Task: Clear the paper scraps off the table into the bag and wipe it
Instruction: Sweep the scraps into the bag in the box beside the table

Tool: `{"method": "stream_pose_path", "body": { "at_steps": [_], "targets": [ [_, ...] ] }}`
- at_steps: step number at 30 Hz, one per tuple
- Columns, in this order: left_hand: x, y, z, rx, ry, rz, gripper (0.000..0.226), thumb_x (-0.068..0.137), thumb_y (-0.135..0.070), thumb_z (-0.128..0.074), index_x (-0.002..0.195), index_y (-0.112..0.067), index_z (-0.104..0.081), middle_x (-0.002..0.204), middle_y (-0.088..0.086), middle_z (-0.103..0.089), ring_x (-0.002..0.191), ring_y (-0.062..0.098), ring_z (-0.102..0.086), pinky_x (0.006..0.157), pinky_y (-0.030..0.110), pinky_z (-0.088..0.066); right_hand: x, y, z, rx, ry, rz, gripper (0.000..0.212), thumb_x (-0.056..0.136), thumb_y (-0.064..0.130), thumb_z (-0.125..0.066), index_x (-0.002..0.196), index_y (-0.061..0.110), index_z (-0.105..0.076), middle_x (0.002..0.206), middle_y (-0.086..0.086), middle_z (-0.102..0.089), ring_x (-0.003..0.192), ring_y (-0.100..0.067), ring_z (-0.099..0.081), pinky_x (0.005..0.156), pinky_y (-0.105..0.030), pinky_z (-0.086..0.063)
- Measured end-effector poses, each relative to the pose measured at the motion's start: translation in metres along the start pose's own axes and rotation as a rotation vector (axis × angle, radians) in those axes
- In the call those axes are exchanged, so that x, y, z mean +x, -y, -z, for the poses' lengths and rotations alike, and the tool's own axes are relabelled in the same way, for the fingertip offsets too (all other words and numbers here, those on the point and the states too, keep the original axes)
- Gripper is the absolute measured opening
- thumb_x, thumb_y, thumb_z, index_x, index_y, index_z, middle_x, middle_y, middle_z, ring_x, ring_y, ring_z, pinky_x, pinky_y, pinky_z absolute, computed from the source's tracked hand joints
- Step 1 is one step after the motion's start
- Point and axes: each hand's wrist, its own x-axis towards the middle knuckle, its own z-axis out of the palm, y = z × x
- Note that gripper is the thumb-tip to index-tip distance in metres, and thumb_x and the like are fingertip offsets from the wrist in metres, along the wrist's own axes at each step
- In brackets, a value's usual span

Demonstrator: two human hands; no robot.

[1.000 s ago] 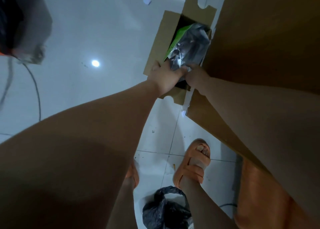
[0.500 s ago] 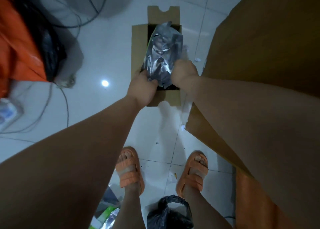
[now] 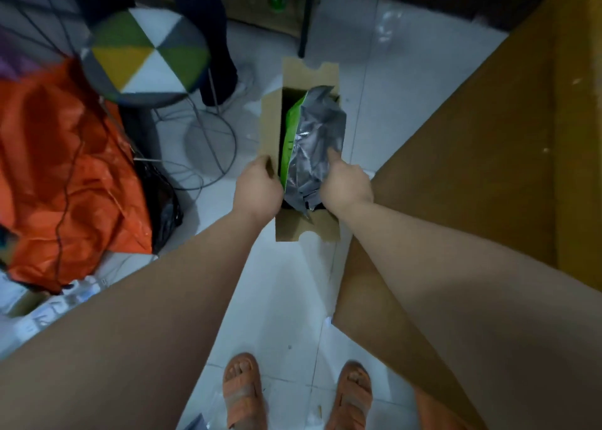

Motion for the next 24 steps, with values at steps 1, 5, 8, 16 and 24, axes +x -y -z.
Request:
{"method": "stream_pose_path", "body": {
  "at_steps": [1,5,8,16,24],
  "targets": [
    [-0.002,-0.009,0.005,-0.043,-0.003,0.018,0.023,0.092,-0.006,-0.043,0.11,-0.002,-0.057,0.109,0.017,-0.063,0.097,0.036,-0.058,0.078,0.038,-0.048,-0.006,0.005,0.008,0.019,-0.012,-0.005,0.064,0.084,0.002,-0.043,0.144,0.018,-0.025,0.108,-0.019,-0.061,0.099,-0.038,-0.058,0.077,-0.037,-0.046],
    [-0.01,-0.045,0.024,0.058,0.02,0.045,0.024,0.093,-0.015,-0.049,0.112,-0.003,-0.057,0.103,0.017,-0.064,0.096,0.036,-0.059,0.076,0.035,-0.047,-0.032,0.012,0.047,0.041,-0.019,-0.002,0.062,0.085,0.007,-0.046,0.143,0.022,-0.029,0.103,-0.017,-0.061,0.096,-0.036,-0.058,0.072,-0.033,-0.046],
    [-0.022,-0.068,0.034,0.163,0.07,0.061,0.028,0.09,-0.016,-0.05,0.113,-0.003,-0.061,0.103,0.02,-0.067,0.087,0.032,-0.058,0.074,0.031,-0.047,-0.051,0.01,0.074,0.022,0.006,-0.016,0.064,0.083,0.004,-0.046,0.142,0.024,-0.032,0.106,-0.015,-0.061,0.096,-0.035,-0.057,0.07,-0.031,-0.045],
    [-0.059,-0.114,0.035,-0.142,0.374,0.219,0.023,0.082,-0.018,-0.059,0.099,-0.003,-0.06,0.102,0.022,-0.067,0.087,0.033,-0.065,0.079,0.041,-0.057,-0.086,-0.02,0.126,-0.069,0.058,-0.055,0.069,0.085,-0.002,-0.04,0.145,0.028,-0.026,0.115,-0.015,-0.055,0.095,-0.033,-0.056,0.069,-0.036,-0.045],
    [-0.082,-0.128,0.026,-0.128,0.478,0.262,0.011,0.087,-0.012,-0.062,0.085,-0.013,-0.051,0.1,0.014,-0.061,0.087,0.026,-0.059,0.066,0.028,-0.049,-0.118,-0.027,0.15,0.012,0.006,-0.101,0.044,0.089,0.009,-0.048,0.132,0.019,-0.046,0.145,-0.013,-0.019,0.124,-0.033,-0.033,0.093,-0.039,-0.044]
  ]
}}
